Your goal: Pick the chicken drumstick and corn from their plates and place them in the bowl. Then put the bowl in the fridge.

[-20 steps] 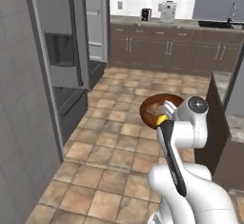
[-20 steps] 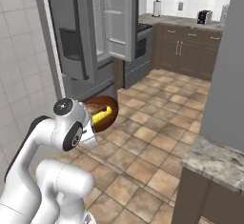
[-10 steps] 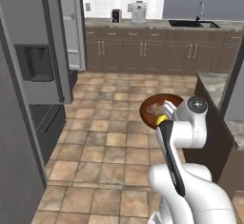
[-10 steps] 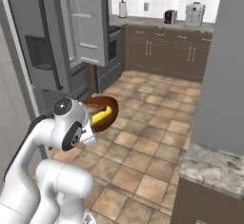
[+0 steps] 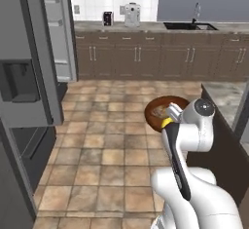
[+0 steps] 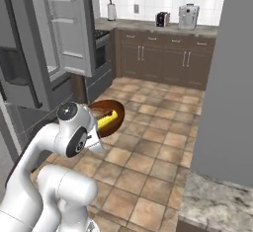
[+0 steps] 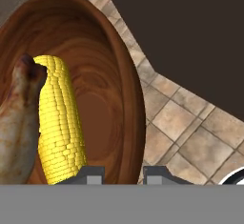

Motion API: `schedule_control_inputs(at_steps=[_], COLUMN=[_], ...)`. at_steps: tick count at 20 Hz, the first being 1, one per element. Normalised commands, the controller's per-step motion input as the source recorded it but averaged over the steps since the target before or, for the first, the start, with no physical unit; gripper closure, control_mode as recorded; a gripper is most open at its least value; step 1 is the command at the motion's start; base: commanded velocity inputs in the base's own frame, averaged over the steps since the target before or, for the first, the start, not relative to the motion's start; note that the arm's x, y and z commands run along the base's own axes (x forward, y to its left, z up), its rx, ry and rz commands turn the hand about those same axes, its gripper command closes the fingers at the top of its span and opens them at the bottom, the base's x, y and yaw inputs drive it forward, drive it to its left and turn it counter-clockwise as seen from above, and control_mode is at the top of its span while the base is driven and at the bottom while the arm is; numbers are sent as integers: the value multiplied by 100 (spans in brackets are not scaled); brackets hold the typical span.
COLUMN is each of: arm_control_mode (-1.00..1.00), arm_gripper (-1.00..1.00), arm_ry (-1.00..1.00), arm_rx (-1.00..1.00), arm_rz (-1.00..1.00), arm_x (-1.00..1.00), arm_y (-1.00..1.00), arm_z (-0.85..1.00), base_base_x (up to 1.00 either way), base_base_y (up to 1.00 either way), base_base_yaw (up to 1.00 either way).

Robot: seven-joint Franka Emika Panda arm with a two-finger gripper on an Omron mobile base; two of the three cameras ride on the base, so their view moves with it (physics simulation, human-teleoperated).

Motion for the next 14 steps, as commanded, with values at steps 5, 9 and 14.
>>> schedule_control_inputs(at_steps=[5, 9, 14], arm_control_mode=[100, 100, 100], arm_gripper=[100, 100, 100], arm_ry=[0, 0, 0], arm_rx=[0, 0, 0], arm_rz=[0, 0, 0], arm_x=[0, 0, 0], arm_y=[0, 0, 0], arm_z=[0, 0, 0], base_base_x=[67, 62, 57], base_base_y=[18, 12, 5], base_base_yaw=[0, 15, 37])
